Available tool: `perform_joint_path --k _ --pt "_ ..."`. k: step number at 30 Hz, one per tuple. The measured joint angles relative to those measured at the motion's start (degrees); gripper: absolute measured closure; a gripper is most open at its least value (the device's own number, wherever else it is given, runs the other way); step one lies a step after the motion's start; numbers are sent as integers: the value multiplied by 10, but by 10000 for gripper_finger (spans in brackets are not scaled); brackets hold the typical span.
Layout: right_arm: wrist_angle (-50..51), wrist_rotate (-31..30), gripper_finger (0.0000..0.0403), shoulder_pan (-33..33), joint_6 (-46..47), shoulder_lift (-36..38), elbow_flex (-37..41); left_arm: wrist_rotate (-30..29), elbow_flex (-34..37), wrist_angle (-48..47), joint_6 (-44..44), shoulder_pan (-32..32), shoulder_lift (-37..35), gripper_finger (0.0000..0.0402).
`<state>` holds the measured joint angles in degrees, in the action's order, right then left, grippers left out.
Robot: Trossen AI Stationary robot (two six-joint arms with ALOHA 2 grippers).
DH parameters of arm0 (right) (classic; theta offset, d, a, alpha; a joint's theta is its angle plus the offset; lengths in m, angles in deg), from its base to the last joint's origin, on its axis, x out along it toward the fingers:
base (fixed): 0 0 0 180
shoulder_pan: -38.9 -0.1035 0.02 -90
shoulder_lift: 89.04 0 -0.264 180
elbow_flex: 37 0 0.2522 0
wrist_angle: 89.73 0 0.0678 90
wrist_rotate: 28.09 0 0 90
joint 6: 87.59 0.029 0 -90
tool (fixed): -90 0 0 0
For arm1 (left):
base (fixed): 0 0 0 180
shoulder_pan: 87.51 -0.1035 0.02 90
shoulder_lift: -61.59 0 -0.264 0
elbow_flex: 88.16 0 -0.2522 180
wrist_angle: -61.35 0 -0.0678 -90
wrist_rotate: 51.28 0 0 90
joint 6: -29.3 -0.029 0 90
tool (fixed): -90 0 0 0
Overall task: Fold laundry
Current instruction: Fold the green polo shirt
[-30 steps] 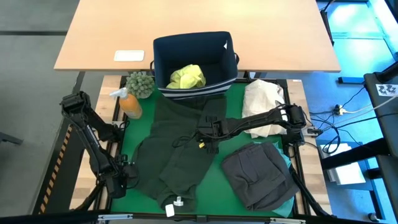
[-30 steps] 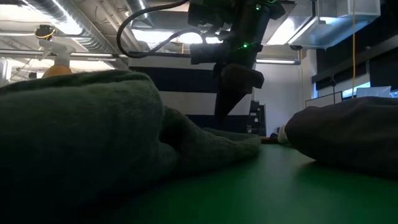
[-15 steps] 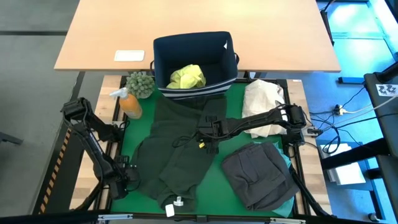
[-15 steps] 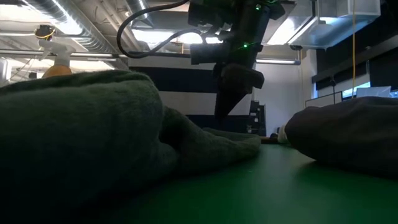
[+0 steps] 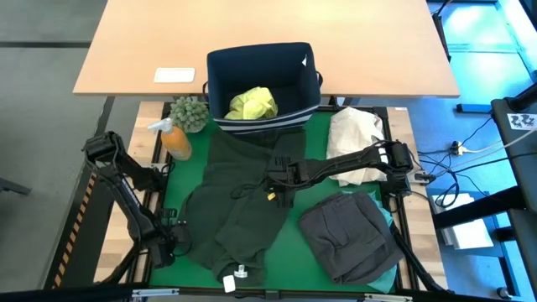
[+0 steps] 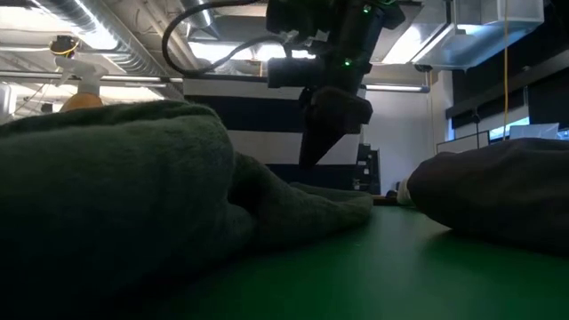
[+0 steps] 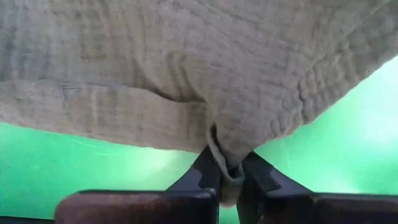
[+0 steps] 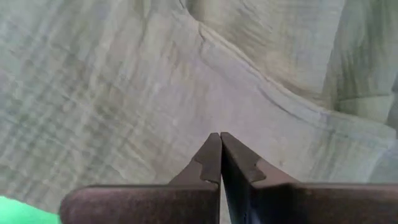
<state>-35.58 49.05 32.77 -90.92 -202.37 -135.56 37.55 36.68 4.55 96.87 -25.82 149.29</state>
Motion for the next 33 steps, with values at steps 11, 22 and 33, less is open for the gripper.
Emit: perform_joint_path --k 11,22,33 --pt "-16 14 398 0 -6 0 0 -67 -93 -154 -58 -26 4 390" --pt "-14 14 398 0 -13 0 0 -145 -143 -165 -177 -71 3 390" --pt "-14 14 398 0 -14 0 0 -193 -198 -170 -350 -124 34 390"
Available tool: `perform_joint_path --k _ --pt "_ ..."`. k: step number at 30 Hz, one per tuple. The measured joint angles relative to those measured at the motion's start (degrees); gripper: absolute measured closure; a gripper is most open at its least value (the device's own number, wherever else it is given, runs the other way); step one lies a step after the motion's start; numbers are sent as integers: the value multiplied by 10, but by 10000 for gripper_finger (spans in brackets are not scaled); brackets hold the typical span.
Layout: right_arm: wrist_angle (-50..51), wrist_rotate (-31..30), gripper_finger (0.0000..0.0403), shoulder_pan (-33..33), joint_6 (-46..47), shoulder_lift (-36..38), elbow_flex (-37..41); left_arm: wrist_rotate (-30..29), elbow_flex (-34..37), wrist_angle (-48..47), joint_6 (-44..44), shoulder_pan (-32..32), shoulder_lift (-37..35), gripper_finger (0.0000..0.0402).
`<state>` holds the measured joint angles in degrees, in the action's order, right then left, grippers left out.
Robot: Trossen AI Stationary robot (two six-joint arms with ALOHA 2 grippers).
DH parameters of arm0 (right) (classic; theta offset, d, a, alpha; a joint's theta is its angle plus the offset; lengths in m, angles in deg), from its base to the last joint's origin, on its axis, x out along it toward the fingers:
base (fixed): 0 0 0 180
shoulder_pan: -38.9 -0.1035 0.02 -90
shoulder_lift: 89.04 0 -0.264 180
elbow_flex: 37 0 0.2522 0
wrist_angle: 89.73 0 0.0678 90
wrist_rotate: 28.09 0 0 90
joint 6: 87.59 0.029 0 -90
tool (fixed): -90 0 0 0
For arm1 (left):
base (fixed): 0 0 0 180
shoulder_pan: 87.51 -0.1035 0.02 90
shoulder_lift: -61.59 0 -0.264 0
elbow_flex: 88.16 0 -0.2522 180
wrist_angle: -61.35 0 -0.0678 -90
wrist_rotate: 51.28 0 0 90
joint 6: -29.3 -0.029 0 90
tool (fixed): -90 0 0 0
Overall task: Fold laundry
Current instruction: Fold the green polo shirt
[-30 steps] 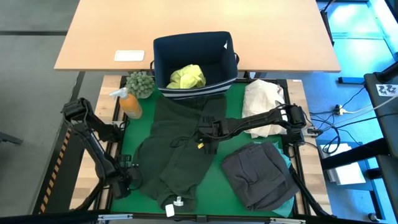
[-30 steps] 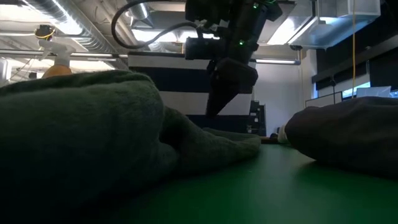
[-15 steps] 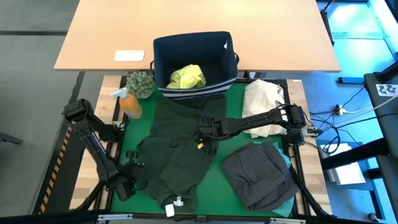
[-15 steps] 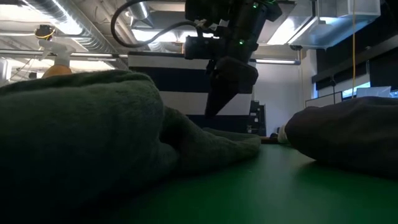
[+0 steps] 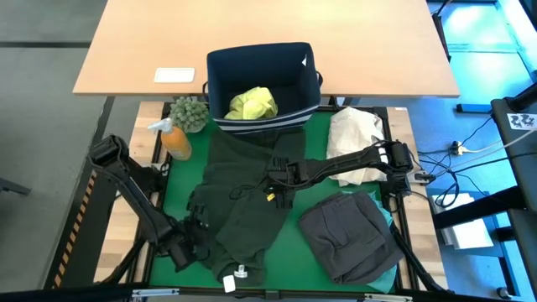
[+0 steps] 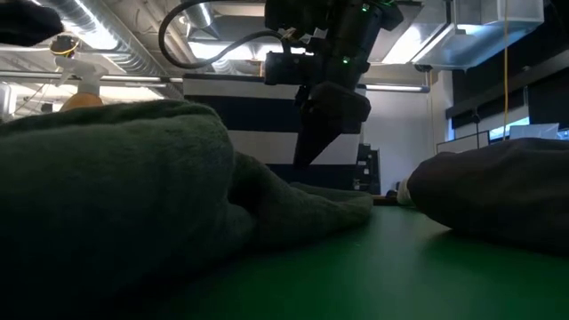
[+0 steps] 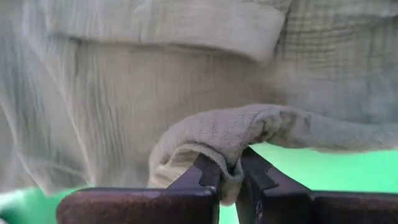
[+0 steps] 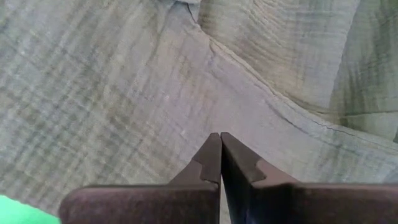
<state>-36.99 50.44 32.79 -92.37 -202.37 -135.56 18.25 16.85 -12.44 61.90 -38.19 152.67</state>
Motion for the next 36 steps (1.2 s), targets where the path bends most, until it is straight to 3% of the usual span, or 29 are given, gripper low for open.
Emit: perform_joint_path --k 7,15,23,36 --pt "0 -10 398 0 0 0 0 26 -58 -2 -128 -31 100 390" --pt "0 -10 398 0 0 0 0 9 -200 -55 -250 -44 203 390" --pt "0 -10 398 0 0 0 0 -22 -278 -60 -301 -44 221 390" --pt "-5 -11 398 0 0 0 0 -38 -285 -26 -332 -51 221 390"
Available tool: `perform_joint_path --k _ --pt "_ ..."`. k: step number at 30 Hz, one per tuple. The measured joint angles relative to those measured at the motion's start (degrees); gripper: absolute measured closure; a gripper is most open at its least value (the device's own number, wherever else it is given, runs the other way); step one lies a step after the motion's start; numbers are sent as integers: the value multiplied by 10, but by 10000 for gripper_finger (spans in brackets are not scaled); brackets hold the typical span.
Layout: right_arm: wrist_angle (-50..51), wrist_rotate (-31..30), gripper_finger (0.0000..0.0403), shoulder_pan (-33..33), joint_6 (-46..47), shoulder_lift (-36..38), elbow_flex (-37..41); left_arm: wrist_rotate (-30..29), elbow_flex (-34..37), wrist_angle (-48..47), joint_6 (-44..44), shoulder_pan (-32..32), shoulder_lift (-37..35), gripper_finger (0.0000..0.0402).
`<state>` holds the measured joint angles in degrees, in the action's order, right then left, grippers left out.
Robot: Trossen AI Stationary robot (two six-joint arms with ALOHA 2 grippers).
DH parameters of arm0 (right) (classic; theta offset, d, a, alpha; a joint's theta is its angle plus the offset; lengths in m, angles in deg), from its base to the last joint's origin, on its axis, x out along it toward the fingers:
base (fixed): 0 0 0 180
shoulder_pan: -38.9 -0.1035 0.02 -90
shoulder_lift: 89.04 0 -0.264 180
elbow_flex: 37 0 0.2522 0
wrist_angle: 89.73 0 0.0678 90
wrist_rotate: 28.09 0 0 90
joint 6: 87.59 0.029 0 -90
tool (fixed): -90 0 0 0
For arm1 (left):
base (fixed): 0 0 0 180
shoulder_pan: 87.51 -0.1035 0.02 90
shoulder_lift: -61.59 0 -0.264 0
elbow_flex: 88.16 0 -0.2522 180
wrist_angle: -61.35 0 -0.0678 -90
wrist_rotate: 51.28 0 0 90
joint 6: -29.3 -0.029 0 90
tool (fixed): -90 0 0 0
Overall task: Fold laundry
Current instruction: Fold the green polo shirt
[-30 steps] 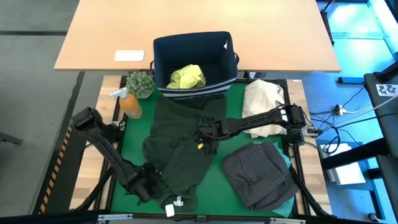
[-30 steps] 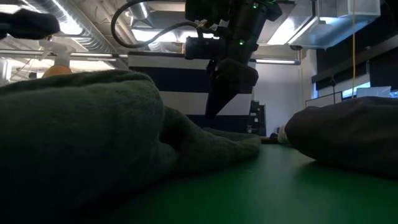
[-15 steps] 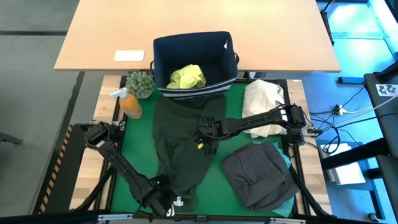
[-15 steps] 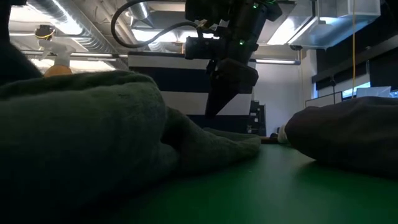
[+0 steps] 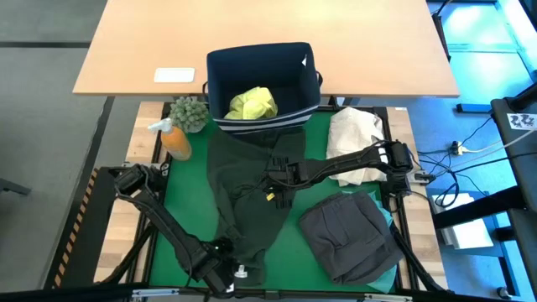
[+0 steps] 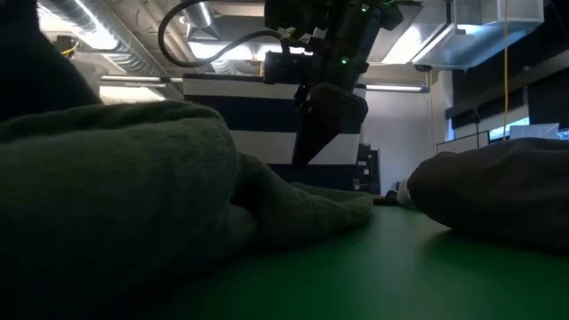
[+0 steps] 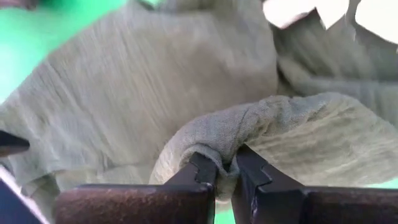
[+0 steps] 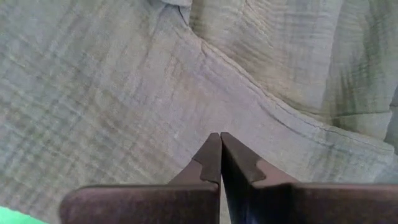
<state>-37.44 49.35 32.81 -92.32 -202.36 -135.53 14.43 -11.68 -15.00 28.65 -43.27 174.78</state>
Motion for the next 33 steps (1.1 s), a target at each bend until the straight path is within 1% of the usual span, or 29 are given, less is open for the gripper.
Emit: perform_joint_path --k 5,7,14,18,20,22,24,28,30,33 --pt "-5 0 398 0 0 0 0 2 0 42 0 -6 0 390" --pt "-6 0 398 0 0 0 0 8 0 47 0 -9 0 379" --pt "-8 1 398 0 0 0 0 22 0 49 33 -19 0 296" --pt "-8 1 398 0 0 0 0 32 0 47 62 -25 0 256" --pt "-8 1 398 0 0 0 0 46 -14 10 100 -25 0 242" --pt "-4 1 398 0 0 0 0 32 -44 -51 148 -19 -2 235" --pt "-3 1 398 0 0 0 0 2 -73 -97 187 -3 -8 234" --pt "-9 1 398 1 0 0 0 -46 -111 -127 224 31 -9 234" --pt "-9 1 398 1 0 0 0 -68 -119 -150 260 44 -9 234" --pt "-9 3 398 1 0 0 0 -93 -119 -203 348 61 -9 234"
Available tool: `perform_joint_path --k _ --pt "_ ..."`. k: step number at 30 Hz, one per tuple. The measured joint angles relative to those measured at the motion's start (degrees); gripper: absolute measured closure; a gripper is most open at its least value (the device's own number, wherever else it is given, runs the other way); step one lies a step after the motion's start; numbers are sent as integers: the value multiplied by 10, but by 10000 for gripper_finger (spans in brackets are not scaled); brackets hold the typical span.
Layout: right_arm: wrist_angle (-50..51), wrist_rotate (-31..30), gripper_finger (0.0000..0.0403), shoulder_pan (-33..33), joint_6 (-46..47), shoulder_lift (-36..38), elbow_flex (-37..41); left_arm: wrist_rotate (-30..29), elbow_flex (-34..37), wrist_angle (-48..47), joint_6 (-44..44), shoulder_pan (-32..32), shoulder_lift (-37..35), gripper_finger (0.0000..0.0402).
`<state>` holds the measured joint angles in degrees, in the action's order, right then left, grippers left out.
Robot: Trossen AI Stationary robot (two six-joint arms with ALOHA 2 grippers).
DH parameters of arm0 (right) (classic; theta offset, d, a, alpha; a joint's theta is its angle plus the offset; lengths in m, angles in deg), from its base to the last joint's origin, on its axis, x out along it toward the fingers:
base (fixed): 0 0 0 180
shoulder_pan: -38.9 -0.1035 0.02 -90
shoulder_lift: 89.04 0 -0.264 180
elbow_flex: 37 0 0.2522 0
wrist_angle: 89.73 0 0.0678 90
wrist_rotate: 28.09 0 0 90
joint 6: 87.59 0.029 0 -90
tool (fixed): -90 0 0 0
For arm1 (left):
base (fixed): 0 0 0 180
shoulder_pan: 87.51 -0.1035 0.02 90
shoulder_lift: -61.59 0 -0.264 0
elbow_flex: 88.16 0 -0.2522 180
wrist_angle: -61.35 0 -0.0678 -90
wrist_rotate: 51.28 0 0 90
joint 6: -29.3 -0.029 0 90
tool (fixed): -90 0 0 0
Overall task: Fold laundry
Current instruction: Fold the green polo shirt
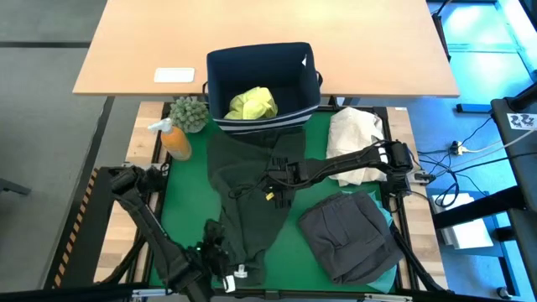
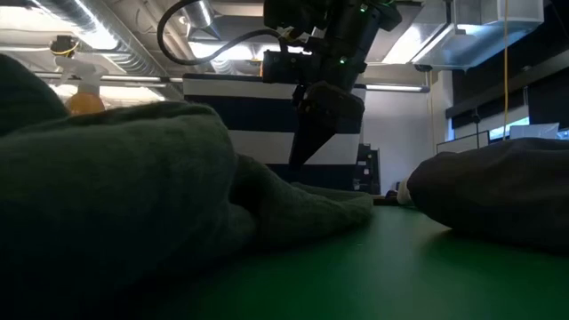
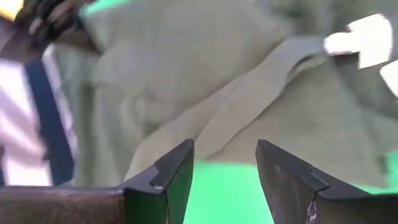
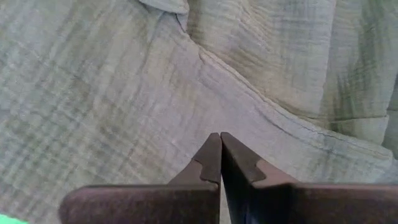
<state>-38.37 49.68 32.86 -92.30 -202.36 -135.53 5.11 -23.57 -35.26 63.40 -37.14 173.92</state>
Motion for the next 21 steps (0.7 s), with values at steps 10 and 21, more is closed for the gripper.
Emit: perform_joint_path --k 10,21 --pt "-6 13 398 0 4 0 0 -103 181 3 267 67 -98 237" --pt "-51 14 398 0 -16 0 0 -83 538 318 259 -13 -368 250"
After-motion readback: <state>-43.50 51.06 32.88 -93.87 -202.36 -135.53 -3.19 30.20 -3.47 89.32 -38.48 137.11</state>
